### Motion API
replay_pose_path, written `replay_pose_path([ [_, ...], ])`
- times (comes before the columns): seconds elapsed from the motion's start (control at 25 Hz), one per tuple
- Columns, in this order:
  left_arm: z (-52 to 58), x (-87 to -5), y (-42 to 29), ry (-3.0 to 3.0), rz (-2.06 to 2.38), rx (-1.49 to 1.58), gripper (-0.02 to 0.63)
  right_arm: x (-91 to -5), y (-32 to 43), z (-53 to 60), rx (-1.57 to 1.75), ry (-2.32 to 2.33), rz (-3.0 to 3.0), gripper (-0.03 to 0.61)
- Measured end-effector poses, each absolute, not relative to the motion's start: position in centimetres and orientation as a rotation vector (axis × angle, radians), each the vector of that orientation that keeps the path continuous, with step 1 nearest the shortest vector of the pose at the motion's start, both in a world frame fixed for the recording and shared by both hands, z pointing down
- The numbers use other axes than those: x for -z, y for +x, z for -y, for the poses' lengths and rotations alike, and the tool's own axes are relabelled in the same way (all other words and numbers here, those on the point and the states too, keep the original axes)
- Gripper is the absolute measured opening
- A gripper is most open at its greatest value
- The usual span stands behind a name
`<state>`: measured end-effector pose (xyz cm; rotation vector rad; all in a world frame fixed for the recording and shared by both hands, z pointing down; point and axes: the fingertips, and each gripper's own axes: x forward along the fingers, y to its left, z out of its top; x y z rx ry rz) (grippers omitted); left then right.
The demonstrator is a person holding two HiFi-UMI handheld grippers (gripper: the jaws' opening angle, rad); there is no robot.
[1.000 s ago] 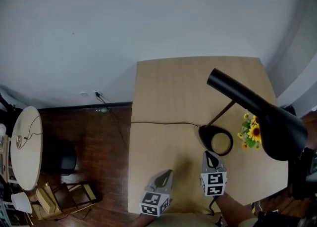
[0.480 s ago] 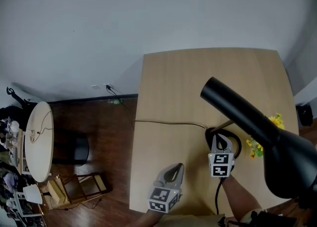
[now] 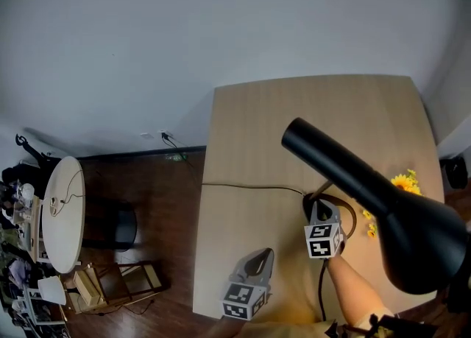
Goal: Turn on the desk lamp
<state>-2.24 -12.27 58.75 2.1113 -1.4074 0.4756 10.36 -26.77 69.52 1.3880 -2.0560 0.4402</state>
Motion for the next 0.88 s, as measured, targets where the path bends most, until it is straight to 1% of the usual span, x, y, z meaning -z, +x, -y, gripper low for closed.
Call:
replay_pose_path([
  [0.16, 11.5, -57.7, -1.9, 2.137, 1.412, -0.454, -0.002, -68.7, 10.9, 26.0, -0.508, 1.394, 2.073, -0.002],
  [0.36, 10.6, -57.2, -2.9, 2.157, 1.419, -0.417, 0.0, -64.2, 10.6, 23.2, -0.52, 1.51, 2.168, 0.0],
  [0.64, 8.6, -55.8, -3.6, 2.228, 1.385, -0.339, -0.001, -57.3, 9.2, 16.1, -0.465, 1.609, 2.271, 0.0],
  [0.88, 7.5, -53.3, -3.9, 2.315, 1.334, -0.255, -0.002, -53.1, 8.8, 11.1, -0.395, 1.642, 2.265, 0.0],
])
